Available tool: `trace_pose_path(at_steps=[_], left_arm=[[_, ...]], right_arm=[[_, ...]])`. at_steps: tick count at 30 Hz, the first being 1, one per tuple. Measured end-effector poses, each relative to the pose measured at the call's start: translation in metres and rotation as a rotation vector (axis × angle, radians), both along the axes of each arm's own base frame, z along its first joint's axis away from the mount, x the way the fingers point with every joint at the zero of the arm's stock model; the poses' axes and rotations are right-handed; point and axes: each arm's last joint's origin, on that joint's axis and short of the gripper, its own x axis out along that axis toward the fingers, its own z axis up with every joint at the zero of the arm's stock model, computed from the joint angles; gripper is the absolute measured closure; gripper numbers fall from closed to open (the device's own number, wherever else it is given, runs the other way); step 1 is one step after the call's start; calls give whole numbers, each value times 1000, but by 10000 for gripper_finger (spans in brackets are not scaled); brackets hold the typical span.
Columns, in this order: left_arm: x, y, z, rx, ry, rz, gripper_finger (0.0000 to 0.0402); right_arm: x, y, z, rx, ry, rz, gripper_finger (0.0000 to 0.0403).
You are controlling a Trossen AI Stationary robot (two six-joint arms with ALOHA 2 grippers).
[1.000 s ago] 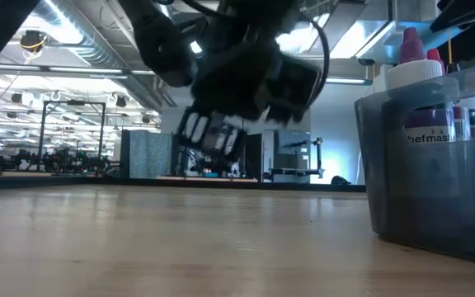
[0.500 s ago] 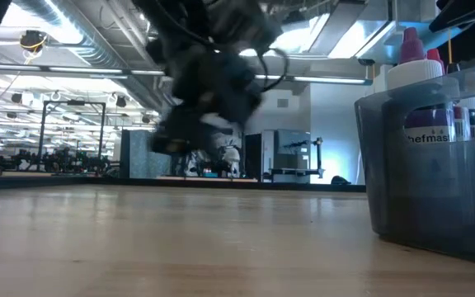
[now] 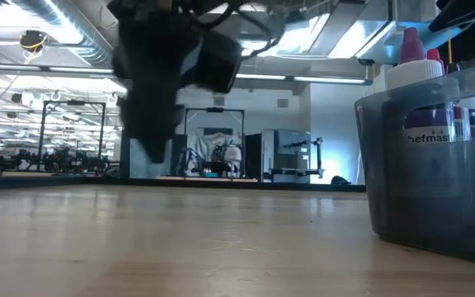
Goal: Pick & Place food coloring
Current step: Put the small purple food coloring bottle into the bin
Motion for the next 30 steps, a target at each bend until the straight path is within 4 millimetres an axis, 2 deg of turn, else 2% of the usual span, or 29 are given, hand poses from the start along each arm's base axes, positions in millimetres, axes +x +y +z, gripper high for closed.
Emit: trace_pose_path(at_steps=[5, 11, 18, 24, 30], left_arm=[[6, -2, 4, 2, -107, -63, 226], [5, -8, 4, 8, -119, -107, 222], [1, -13, 3, 36, -144, -202, 177], [-1, -27, 4, -4, -114, -155, 158], [-6, -40, 3, 21, -139, -224, 160]], right_arm=[[0, 0, 0, 0, -1, 0, 293], [0, 0, 0, 0, -1, 0, 293], [0, -1, 1, -16, -16, -15, 293], [1, -2, 1, -42, -47, -47, 293], [1, -2, 2, -42, -49, -48, 293]])
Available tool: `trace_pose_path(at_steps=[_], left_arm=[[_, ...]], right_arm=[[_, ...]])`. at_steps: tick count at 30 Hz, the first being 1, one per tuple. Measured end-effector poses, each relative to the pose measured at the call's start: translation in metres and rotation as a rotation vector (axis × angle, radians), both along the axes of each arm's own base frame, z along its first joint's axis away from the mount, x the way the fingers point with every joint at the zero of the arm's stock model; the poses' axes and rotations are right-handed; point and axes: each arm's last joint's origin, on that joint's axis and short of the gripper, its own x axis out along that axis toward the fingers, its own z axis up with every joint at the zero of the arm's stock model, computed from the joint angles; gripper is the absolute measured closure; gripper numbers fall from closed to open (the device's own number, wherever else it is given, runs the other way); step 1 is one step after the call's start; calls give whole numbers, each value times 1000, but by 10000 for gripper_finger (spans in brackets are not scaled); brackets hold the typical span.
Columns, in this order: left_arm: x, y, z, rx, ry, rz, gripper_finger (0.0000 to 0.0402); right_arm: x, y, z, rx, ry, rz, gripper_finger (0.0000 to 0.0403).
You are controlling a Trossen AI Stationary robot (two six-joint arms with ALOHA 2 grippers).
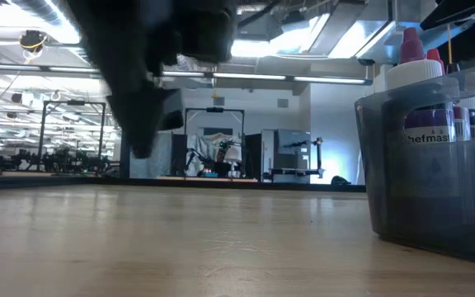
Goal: Pick & Place food coloring
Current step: Put the small purple food coloring bottle into the bin
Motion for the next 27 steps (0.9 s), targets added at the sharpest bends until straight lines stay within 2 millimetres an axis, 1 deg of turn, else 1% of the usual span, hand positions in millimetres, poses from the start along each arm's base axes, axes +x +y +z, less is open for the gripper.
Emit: trace_pose_path(at_steps=[2, 4, 8, 10, 15, 18, 25, 27], left_arm=[[-6, -11, -1, 40, -26, -100, 167], [-12, -20, -2, 118, -70, -188, 175], [-19, -33, -4, 257, -172, -374, 195], [-22, -38, -4, 294, -190, -425, 205], [-30, -40, -7, 341, -154, -500, 222], [-33, -41, -8, 341, -145, -556, 227], [-34, -41, -8, 336, -180, -639, 238], [-32, -39, -7, 337, -183, -632, 241]], right_arm=[[0, 0, 0, 0, 0, 0, 293], [0, 0, 0, -1, -1, -1, 293], [0, 0, 0, -4, -4, -4, 293], [0, -1, 1, -15, -17, -18, 293], [0, -1, 1, -37, -43, -42, 293], [0, -1, 1, -36, -44, -43, 293], [0, -1, 1, -34, -44, -43, 293], [1, -1, 1, -37, -47, -46, 293]])
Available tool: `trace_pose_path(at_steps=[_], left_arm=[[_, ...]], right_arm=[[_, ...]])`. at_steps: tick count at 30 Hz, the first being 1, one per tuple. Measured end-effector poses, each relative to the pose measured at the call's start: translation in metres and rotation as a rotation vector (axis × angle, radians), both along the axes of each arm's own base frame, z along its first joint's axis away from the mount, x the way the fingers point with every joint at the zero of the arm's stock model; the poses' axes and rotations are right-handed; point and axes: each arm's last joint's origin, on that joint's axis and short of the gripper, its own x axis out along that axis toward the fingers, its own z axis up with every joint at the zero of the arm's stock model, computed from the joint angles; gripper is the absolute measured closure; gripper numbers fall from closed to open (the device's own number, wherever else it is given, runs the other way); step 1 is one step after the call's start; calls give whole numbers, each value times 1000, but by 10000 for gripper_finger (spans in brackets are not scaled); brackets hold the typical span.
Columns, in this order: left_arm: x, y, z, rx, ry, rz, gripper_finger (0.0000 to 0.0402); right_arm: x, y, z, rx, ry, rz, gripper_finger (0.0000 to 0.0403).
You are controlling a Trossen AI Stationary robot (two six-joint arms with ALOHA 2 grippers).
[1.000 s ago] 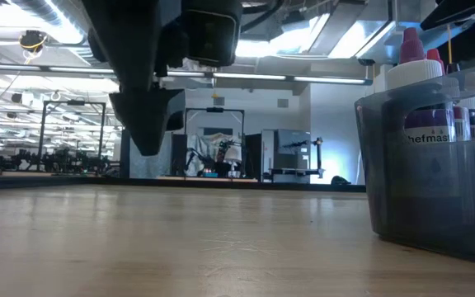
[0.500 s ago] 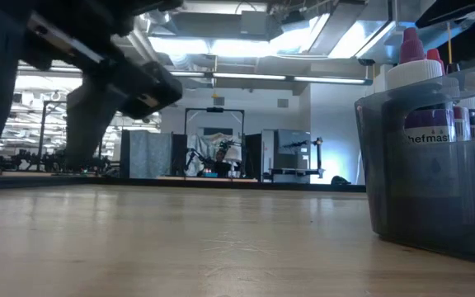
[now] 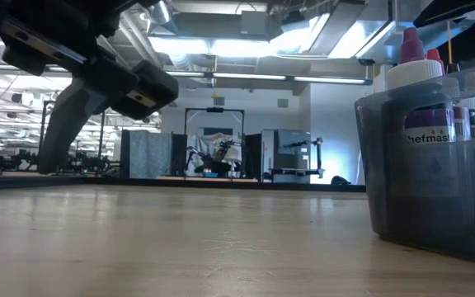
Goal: Pick & Place food coloring
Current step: Put the small purple food coloring bottle into the bin
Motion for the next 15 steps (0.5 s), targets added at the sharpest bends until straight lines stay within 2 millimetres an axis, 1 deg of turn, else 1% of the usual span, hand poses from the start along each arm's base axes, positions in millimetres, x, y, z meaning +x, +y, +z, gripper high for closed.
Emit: trace_pose_path(at_steps=[4, 8, 15], left_arm=[[2, 1, 1, -41, 3, 1, 249], [3, -4, 3, -69, -26, -21, 257], [-4, -9, 1, -29, -2, -61, 262]], right_arm=[[0, 0, 0, -1, -1, -1, 293], [0, 0, 0, -1, -1, -1, 293], [0, 0, 0, -2, -3, -3, 293]])
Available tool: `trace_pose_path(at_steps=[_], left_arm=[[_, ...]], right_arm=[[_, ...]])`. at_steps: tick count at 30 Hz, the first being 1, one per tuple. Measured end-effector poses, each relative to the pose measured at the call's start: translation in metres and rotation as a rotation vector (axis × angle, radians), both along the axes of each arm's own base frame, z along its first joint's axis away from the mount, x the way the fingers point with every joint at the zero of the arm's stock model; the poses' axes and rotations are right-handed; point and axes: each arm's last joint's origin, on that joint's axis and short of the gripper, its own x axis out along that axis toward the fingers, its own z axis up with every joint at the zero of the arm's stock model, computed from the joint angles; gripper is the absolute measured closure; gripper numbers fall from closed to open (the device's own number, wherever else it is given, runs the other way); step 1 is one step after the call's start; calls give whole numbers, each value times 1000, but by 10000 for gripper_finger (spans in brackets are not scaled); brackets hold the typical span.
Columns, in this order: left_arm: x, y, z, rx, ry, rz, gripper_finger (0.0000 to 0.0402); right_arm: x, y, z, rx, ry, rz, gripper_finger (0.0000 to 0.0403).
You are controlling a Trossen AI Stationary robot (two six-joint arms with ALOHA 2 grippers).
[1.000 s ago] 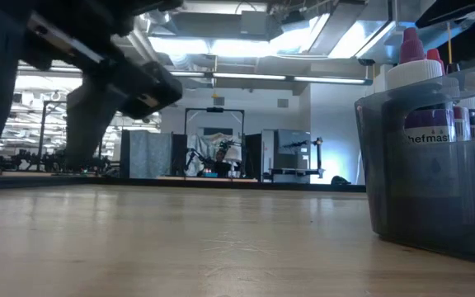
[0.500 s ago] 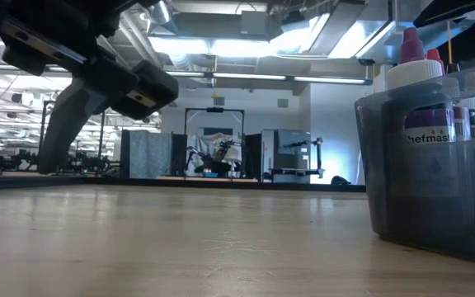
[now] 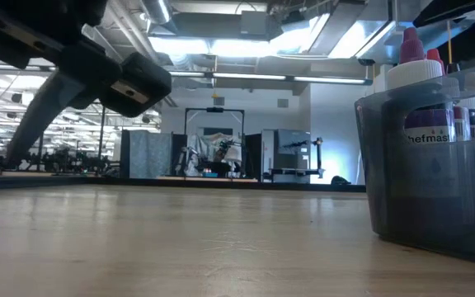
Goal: Pick & Place food coloring
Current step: Put the small purple food coloring bottle into the bin
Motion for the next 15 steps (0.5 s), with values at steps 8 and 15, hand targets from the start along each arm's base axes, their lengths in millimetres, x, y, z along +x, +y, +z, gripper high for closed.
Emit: trace_pose_path(at_steps=[8, 15], left_arm=[[-1, -4, 1, 0, -23, -38, 266], [1, -7, 2, -17, -54, -41, 268]], right_arm=[[0, 0, 0, 0, 0, 0, 293], [0, 0, 0, 0, 0, 0, 293]])
